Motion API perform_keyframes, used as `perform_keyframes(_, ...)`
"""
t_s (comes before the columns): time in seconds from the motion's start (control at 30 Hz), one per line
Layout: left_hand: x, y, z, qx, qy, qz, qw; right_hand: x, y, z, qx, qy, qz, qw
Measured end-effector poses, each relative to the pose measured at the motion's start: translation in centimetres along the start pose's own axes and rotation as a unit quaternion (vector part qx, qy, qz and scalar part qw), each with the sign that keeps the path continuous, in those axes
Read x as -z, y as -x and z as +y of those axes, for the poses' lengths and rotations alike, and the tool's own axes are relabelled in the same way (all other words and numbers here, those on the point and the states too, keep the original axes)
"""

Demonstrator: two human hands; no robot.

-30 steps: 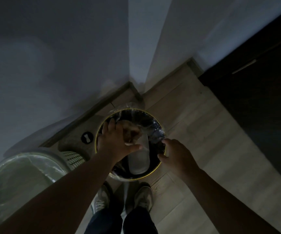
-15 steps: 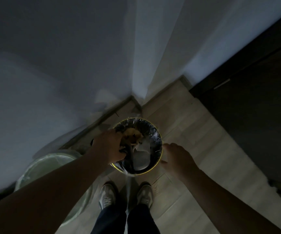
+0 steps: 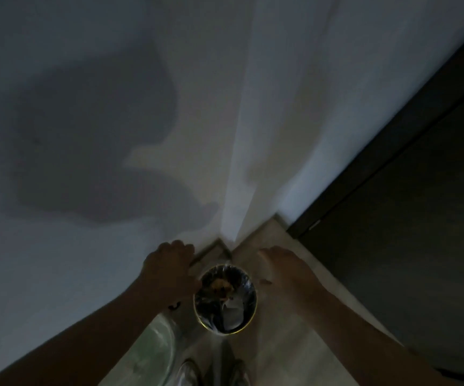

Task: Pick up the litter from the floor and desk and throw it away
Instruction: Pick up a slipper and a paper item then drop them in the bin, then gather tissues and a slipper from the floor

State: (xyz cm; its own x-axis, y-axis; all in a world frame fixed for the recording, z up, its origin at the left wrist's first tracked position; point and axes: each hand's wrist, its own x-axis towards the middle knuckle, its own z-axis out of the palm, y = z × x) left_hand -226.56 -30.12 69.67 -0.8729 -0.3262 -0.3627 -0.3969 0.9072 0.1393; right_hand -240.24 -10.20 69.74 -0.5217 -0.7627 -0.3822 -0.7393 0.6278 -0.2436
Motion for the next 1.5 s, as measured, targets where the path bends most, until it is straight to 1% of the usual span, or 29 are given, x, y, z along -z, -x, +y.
perform_keyframes(0.07,4.2,2.4,-0.1,0.005,0.008,-0.005,1.000,4.7,1.5,-1.4,0.019,0.000,0.036,0.999)
perform_keyframes(0.13,8.2,4.9,-0.1,0.008,0.017,0.027,0.999,9.5,3.2,-3.1,0.029,-0.005,0.073,0.997)
perform_keyframes(0.23,14.8,8.7,0.3,0.020,0.011,0.106,0.994,16.9,5.5,-5.5,0.066,-0.002,0.128,0.990)
perform_keyframes(0.3,19.0,11.3,0.7,0.041,0.009,0.168,0.985,21.3,6.7,-7.2,0.110,0.007,0.159,0.981)
perform_keyframes(0.4,24.2,15.5,1.0,0.081,-0.005,0.263,0.961,26.9,8.1,-9.9,0.183,0.033,0.209,0.960)
perform_keyframes(0.5,27.1,20.2,1.8,0.144,-0.006,0.334,0.932,30.9,9.4,-12.8,0.260,0.061,0.225,0.937)
perform_keyframes(0.57,27.7,23.6,2.5,0.188,-0.013,0.365,0.912,32.3,10.3,-14.7,0.310,0.080,0.238,0.917)
perform_keyframes(0.63,27.6,27.3,3.3,0.240,-0.016,0.387,0.890,32.9,11.5,-16.9,0.364,0.087,0.233,0.897)
perform_keyframes(0.77,25.9,36.6,4.7,0.354,-0.017,0.410,0.841,32.7,14.7,-23.4,0.484,0.085,0.214,0.844)
perform_keyframes(0.83,24.9,41.9,5.6,0.413,-0.027,0.405,0.816,32.0,17.2,-27.4,0.544,0.078,0.211,0.808)
perform_keyframes(0.93,22.9,49.8,7.4,0.493,-0.037,0.409,0.767,30.0,22.0,-33.4,0.623,0.063,0.193,0.756)
perform_keyframes(1.07,19.4,59.3,11.0,0.590,-0.047,0.397,0.702,25.7,29.5,-39.8,0.714,0.062,0.147,0.682)
perform_keyframes(1.23,13.7,70.7,17.6,0.690,-0.046,0.371,0.619,19.1,41.1,-45.8,0.806,0.068,0.101,0.579)
perform_keyframes(1.33,9.9,77.7,22.2,0.742,-0.032,0.350,0.571,14.7,49.1,-48.4,0.846,0.066,0.065,0.525)
perform_keyframes(1.43,5.9,84.6,27.0,0.788,-0.027,0.323,0.524,10.0,57.3,-50.0,0.871,0.059,0.046,0.485)
perform_keyframes(1.5,3.5,88.6,29.9,0.809,-0.024,0.310,0.499,7.0,62.2,-50.9,0.882,0.065,0.031,0.465)
